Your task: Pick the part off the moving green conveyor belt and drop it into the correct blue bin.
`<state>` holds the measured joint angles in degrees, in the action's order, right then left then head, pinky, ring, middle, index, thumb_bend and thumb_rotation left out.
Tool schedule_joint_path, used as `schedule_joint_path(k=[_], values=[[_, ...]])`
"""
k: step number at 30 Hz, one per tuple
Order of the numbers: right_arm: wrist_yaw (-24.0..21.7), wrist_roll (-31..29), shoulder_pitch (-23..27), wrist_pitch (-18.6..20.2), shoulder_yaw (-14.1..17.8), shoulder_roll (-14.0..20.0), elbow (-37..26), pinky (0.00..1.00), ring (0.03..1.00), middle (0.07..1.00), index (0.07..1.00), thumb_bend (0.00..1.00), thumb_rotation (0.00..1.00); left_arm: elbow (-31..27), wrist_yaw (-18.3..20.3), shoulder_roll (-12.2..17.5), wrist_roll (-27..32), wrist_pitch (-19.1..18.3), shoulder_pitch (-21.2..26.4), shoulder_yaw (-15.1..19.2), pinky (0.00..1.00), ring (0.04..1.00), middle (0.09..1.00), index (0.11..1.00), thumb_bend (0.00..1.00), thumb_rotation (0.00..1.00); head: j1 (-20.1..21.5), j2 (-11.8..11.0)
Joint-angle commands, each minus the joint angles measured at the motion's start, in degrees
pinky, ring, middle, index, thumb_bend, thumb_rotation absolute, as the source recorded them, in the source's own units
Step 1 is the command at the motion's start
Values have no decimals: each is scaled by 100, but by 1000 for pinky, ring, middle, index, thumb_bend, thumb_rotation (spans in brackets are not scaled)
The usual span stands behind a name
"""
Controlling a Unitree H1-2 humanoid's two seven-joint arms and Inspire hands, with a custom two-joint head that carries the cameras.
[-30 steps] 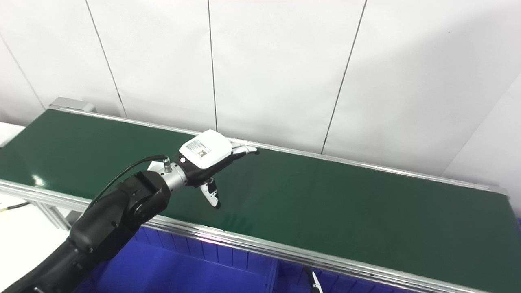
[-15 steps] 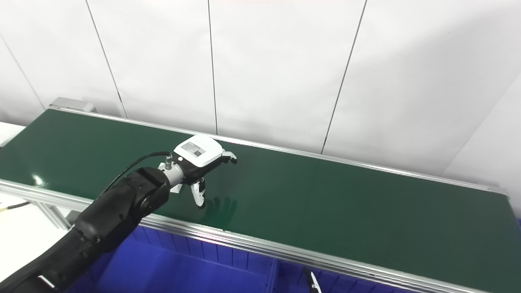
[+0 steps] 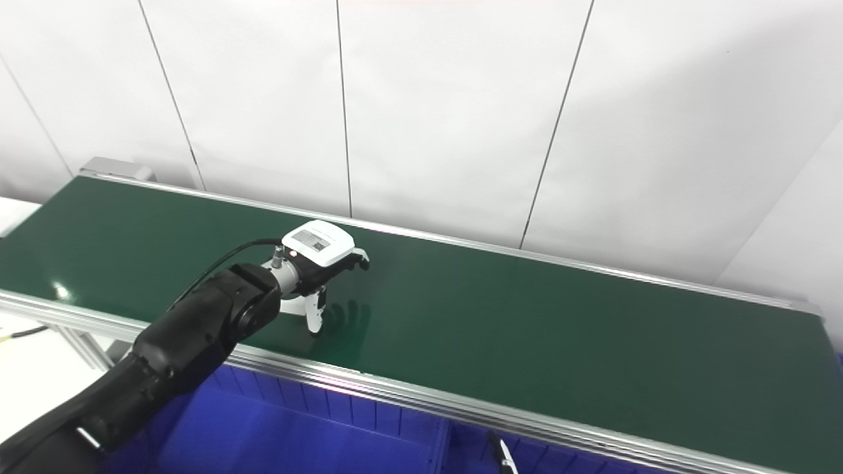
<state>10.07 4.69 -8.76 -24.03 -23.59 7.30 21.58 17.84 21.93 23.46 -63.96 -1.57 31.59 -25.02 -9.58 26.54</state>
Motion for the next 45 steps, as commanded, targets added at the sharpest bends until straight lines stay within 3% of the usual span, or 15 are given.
schedule_joint_path(k=[1, 9, 17, 23, 32, 38, 40, 41, 45], values=[[64, 44, 47, -290, -23, -23, -156, 1000, 988, 989, 962, 877, 1000, -7, -162, 157, -83, -87, 409, -5, 537, 647, 771, 807, 1000, 75, 0, 3], [85, 62, 50, -290, -57, -31, -153, 1000, 984, 988, 961, 891, 1000, 201, -161, 140, -100, -145, 564, -132, 565, 656, 773, 812, 1000, 75, 19, 19], [97, 85, 15, -290, -87, -40, -220, 1000, 986, 990, 961, 905, 1000, 452, -431, 90, -25, -73, 660, -221, 560, 673, 780, 798, 1000, 58, 39, 26], [94, 76, 12, -290, -100, -54, -230, 1000, 991, 992, 963, 907, 1000, 559, -294, 72, -58, -156, 764, -335, 559, 669, 796, 814, 1000, 87, 56, 42], [44, 61, -19, -290, -115, -52, -252, 1000, 994, 1000, 973, 897, 1000, 769, -378, 92, -21, -152, 754, -460, 463, 614, 770, 803, 1000, 80, 52, 63], [78, 94, -9, -290, -130, -48, -242, 1000, 993, 1000, 974, 890, 1000, 954, -414, 93, -101, -197, 752, -588, 466, 619, 771, 797, 1000, 80, 58, 96], [75, 92, -2, -290, -142, -42, -244, 1000, 994, 1000, 973, 894, 1000, 998, -487, 94, -139, -203, 742, -640, 403, 546, 712, 773, 1000, 65, 59, 100], [76, 95, -2, -290, -150, -37, -254, 1000, 996, 1000, 975, 886, 1000, 1015, -532, 99, -154, -189, 738, -663, 340, 456, 624, 741, 1000, 49, 58, 100], [90, 107, -26, -290, -161, -35, -294, 1000, 993, 999, 975, 880, 1000, 1074, -429, 83, -163, -249, 759, -769, 316, 441, 604, 700, 1000, 51, 59, 114]])
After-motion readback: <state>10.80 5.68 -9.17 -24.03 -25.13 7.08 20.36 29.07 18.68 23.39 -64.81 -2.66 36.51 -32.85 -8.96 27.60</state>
